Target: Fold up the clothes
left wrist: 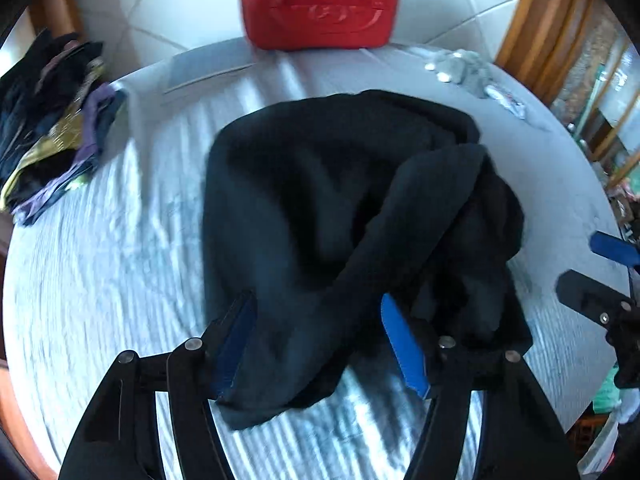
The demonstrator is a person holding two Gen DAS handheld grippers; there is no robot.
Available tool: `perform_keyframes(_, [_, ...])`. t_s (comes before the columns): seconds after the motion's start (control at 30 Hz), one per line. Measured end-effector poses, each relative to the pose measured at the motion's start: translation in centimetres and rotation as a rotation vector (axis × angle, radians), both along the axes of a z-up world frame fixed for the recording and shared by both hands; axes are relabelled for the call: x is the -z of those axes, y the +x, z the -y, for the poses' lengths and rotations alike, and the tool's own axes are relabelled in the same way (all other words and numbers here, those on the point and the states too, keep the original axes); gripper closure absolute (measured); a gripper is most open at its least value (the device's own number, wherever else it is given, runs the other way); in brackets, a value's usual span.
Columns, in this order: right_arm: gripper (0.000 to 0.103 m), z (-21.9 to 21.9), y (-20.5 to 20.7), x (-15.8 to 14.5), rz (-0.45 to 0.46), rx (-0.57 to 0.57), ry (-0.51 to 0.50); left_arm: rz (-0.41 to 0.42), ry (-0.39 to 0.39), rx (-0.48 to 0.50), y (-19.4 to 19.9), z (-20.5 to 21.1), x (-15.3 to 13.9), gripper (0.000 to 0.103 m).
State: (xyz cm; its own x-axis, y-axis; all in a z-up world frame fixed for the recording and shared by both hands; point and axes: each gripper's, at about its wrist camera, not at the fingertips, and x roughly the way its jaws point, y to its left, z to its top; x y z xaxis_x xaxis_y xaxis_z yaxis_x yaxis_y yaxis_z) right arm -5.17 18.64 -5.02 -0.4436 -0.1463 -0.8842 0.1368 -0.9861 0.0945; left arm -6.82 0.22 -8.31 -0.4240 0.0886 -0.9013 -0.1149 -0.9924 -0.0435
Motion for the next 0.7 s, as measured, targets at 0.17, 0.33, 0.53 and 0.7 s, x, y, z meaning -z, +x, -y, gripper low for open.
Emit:
perform_keyframes(0.17, [0.01, -0.6, -2.3, -0.1, 0.004, -0.006, -0.007, 0.049, -0.063, -0.017, -2.4, -0.5, 1.9, 0.097])
perform_keyframes(0.33, [0.028, -1.0, -5.2, -0.3, -0.006, -0.021, -0.001, 0.024, -0.103, -0.161, -2.4, 4.0, 0.9, 0.097])
perform_keyframes(0.53, [0.017, -1.2, -7.7, 1.2, 0.047, -0.042, -0.049, 0.031, -0.147, -0.303, -0.4, 9.8, 0.1, 0.097])
perform_keyframes(0.7, [0.013, -1.1, -8.5, 2.1, 0.067, -0.062, -0.074, 0.036, -0.176, -0.416, 1.2, 14.5, -0.6, 0.096])
